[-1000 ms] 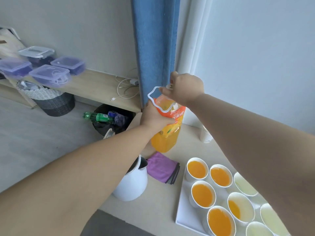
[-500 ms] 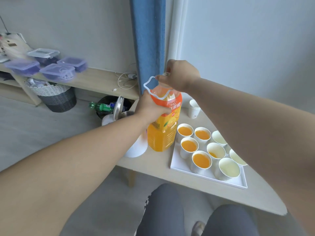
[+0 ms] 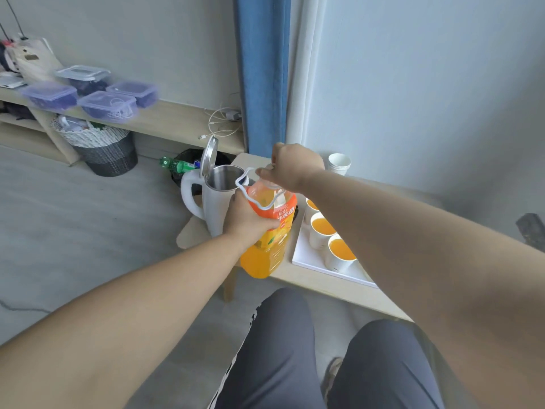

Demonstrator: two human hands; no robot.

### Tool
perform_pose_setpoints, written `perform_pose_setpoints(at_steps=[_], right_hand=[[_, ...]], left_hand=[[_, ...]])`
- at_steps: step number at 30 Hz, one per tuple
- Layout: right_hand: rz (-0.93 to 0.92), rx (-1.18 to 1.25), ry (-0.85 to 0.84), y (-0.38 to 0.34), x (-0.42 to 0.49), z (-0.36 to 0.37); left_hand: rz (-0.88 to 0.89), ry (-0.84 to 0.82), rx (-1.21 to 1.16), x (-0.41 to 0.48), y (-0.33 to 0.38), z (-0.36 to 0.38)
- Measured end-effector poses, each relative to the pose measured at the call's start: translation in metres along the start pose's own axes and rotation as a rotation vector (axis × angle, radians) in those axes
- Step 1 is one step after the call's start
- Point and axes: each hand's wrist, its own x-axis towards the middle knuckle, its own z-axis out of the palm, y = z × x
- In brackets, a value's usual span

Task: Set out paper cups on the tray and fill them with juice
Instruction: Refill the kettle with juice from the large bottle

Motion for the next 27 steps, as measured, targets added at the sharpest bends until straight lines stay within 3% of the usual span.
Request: perform_pose_setpoints(at_steps=[6, 10, 18, 23, 27], right_hand=[[-0.059, -0.183, 0.075, -0.006, 0.003, 0.016], [-0.083, -0.371, 0.037, -0.009, 0.009, 0.018], [-0.283, -0.270, 0.063, 0.007, 0.020, 0.020], [-0.611, -0.305, 0.062, 0.016, 0.033, 0.018], [-0.569, -0.406, 0.073, 0.012, 0.026, 0.009]], left_hand=[[-0.035, -0.038, -0.002, 0.007, -0.015, 0.003], [-0.068, -0.074, 0.015, 0.011, -0.018, 0.004], [-0.007, -0.111, 0.042, 0.017, -0.027, 0.002], [0.064, -0.207, 0.018, 0.022, -0.030, -0.004], [0.073, -0.188, 0.022, 0.025, -0.035, -0.002]])
